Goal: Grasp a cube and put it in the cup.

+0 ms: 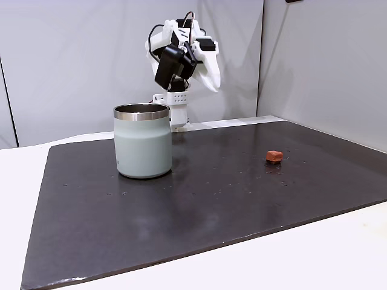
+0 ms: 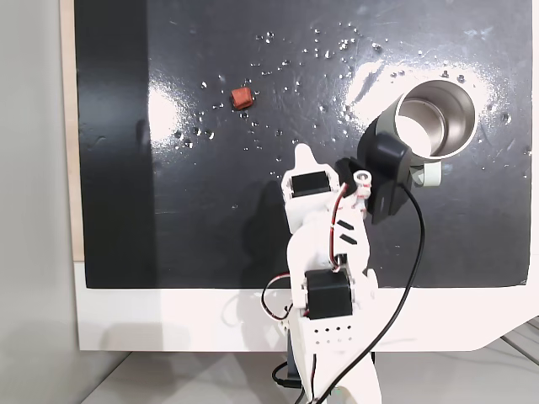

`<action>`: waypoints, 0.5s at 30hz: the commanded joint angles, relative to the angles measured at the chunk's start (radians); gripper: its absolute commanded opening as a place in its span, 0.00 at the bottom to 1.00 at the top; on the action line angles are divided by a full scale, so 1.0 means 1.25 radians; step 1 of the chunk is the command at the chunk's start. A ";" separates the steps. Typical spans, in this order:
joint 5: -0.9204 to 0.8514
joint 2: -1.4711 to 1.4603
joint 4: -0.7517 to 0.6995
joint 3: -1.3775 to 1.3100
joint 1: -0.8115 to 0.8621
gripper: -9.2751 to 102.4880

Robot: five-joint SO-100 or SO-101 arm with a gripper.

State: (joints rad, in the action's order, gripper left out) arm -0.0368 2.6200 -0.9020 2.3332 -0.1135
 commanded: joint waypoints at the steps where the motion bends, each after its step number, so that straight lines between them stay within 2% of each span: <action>1: 0.021 -0.120 -0.027 -0.164 -0.017 0.08; 15: 0.146 -0.605 -0.227 -0.695 -0.104 0.08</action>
State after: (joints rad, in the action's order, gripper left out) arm 0.1181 1.9420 -1.1397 1.6429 -0.2132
